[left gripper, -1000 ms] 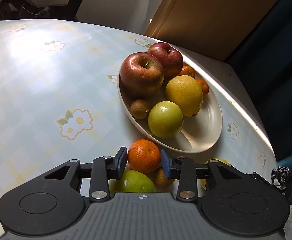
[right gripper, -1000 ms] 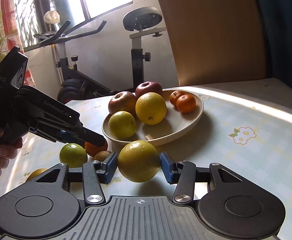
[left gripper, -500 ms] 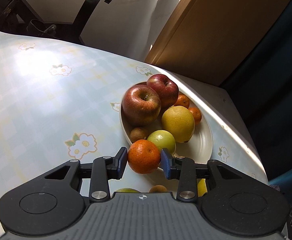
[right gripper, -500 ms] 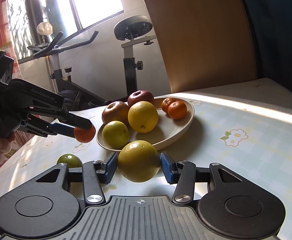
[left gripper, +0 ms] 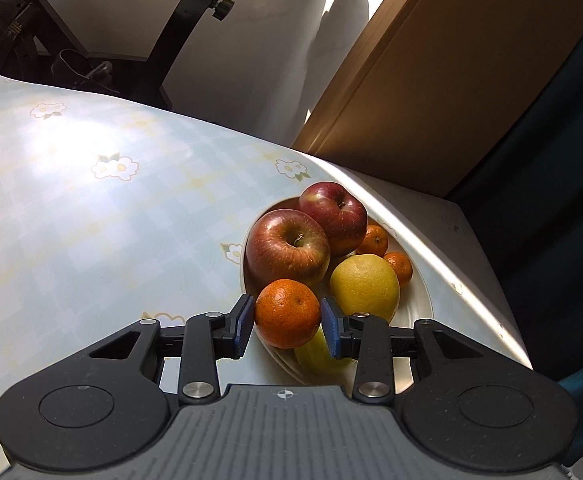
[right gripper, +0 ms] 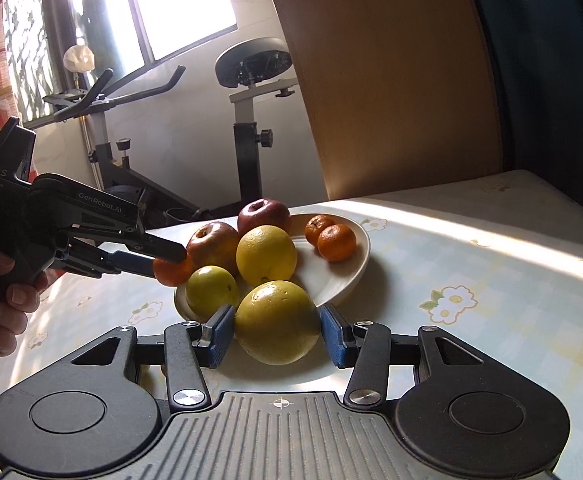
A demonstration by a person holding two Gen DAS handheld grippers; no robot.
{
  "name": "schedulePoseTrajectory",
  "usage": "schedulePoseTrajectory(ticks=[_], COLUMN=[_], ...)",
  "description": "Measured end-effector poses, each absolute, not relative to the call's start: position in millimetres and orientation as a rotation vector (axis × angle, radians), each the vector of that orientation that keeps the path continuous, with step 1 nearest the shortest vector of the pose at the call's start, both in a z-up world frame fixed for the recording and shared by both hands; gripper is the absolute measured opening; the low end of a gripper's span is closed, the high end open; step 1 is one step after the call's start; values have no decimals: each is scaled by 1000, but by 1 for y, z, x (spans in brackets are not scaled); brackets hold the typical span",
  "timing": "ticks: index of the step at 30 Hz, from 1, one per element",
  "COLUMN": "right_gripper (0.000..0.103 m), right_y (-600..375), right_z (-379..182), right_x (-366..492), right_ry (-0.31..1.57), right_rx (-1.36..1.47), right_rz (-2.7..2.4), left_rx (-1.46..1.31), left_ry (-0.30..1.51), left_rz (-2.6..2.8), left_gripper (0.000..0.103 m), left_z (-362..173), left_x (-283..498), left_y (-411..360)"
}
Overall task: Organize fruits
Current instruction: 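Lower the grapefruit and tangerine onto the plate and open both grippers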
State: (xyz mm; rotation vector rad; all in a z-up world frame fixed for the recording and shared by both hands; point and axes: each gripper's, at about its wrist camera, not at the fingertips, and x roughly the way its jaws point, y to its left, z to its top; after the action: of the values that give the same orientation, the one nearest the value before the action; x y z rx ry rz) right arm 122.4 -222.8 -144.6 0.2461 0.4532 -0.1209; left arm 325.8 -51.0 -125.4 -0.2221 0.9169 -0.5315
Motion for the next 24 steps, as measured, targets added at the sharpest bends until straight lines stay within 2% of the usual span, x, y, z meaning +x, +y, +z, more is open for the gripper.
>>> schedulePoseTrajectory(ticks=[16, 21, 24], right_gripper=[43, 43, 48], right_y=[-251, -250, -250], right_z=[-148, -153, -153], right_x=[218, 227, 222], right_ry=[593, 574, 548], right_rx=[23, -27, -19], right_rz=[-173, -185, -205], left_rx=[-259, -268, -264], left_ry=[937, 951, 947], left_rz=[-578, -574, -573], left_gripper=[39, 40, 41], left_z=[-135, -136, -133], left_x=[334, 337, 337], left_y=[-43, -42, -42])
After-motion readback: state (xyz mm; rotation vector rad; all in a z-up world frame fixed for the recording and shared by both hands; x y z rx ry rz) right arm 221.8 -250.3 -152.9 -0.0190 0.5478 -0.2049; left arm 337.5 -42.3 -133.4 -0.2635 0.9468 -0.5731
